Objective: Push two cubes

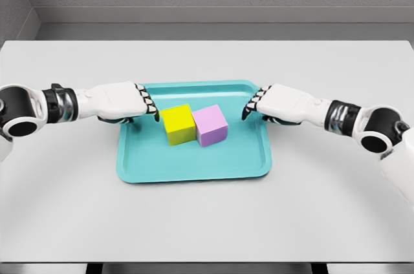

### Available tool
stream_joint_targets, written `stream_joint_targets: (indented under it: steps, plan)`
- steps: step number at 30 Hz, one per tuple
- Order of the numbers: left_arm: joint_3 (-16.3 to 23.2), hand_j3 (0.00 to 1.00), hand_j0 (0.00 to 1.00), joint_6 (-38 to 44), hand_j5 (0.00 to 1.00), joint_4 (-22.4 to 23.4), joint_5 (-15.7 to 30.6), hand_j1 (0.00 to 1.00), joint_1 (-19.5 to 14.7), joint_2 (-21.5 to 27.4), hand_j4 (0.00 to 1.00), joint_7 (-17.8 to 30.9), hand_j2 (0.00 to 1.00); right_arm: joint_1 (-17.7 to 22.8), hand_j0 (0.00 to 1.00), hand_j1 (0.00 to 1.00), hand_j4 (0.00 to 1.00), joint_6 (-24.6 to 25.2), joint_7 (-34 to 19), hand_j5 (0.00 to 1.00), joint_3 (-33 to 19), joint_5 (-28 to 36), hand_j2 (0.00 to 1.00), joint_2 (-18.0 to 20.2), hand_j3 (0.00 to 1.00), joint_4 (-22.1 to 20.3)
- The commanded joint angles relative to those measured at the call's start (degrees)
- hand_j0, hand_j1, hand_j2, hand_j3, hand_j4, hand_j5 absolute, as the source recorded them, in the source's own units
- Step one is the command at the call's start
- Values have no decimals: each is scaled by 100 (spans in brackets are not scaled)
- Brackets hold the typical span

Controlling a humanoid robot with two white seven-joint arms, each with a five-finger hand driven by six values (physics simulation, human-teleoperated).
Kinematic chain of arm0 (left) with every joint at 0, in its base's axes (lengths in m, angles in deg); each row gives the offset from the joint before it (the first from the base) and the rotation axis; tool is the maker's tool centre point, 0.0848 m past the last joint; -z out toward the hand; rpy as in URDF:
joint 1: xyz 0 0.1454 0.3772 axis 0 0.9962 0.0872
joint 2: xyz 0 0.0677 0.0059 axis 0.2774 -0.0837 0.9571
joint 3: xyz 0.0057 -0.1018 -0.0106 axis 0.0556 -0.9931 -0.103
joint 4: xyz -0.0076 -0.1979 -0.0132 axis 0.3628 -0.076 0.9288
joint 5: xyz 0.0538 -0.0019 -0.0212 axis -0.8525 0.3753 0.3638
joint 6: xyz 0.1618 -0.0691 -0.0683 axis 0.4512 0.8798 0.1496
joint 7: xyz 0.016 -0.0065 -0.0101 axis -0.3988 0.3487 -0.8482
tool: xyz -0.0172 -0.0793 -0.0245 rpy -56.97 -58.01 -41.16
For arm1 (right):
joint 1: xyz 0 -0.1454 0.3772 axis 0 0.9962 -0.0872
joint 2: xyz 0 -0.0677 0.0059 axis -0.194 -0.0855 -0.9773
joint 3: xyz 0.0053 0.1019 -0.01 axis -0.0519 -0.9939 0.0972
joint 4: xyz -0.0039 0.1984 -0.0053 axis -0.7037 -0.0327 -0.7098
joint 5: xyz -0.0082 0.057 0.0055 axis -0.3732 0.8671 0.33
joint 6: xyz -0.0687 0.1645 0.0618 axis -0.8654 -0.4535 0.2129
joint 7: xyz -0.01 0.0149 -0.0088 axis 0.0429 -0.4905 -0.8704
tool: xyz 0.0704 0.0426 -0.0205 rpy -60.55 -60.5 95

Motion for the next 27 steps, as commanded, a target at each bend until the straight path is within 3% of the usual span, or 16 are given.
stream_joint_targets:
  steps: [1,4,9,19,22,27]
  plan:
    - [-11,67,67,10,67,26,33,67,0,36,67,-2,67,26,61,61,61,15,-11,61,-193,42,61,294,61,-301]
    - [-28,61,61,10,61,88,33,61,-9,36,61,-2,61,316,61,61,61,15,-20,61,-184,42,61,646,61,-1110]
    - [-20,61,61,10,61,229,33,61,-114,27,61,-2,61,571,61,61,61,15,-20,61,-122,50,61,883,61,-1752]
    - [-178,62,62,10,62,317,191,62,-176,220,62,-11,62,659,61,61,61,15,-20,61,273,130,61,822,61,-1778]
    - [-178,63,63,10,63,343,270,63,-167,387,63,-20,63,607,61,61,61,15,-29,61,545,51,61,540,61,-1769]
    - [-187,63,63,10,63,387,340,63,-176,501,63,-20,63,580,61,61,61,15,-29,61,651,24,61,452,61,-1725]
